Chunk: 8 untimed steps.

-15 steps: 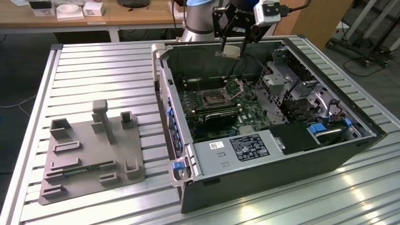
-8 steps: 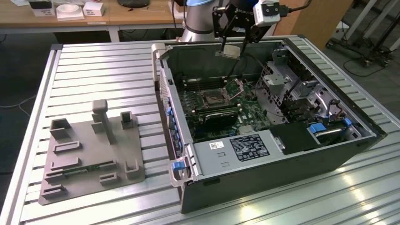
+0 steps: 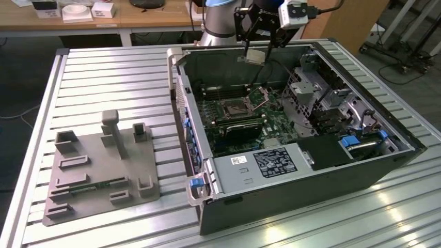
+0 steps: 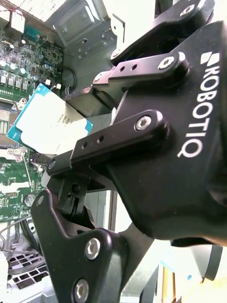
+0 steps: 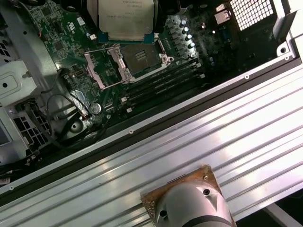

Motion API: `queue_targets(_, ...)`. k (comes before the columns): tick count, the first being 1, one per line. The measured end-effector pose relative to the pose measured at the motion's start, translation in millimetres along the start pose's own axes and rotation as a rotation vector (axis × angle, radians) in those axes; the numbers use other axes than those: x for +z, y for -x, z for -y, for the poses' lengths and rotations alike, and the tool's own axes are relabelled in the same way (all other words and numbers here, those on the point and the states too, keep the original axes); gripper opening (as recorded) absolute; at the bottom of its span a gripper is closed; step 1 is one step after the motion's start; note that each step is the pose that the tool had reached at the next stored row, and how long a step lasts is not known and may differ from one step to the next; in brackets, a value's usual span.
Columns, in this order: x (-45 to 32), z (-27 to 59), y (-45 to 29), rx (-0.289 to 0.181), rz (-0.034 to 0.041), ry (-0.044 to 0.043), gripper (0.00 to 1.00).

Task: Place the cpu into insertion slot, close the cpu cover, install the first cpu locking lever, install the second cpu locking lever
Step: 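Place the cpu into insertion slot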

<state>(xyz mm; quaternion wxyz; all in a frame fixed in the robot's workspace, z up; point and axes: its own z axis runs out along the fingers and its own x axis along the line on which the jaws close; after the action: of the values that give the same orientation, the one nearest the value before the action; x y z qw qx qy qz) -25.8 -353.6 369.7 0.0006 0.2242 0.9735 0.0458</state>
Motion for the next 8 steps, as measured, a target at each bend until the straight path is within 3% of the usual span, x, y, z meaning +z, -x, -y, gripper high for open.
queue_targets(8,0.2,0.2,-0.3,0.051,0.0046,0.0009,0.54)
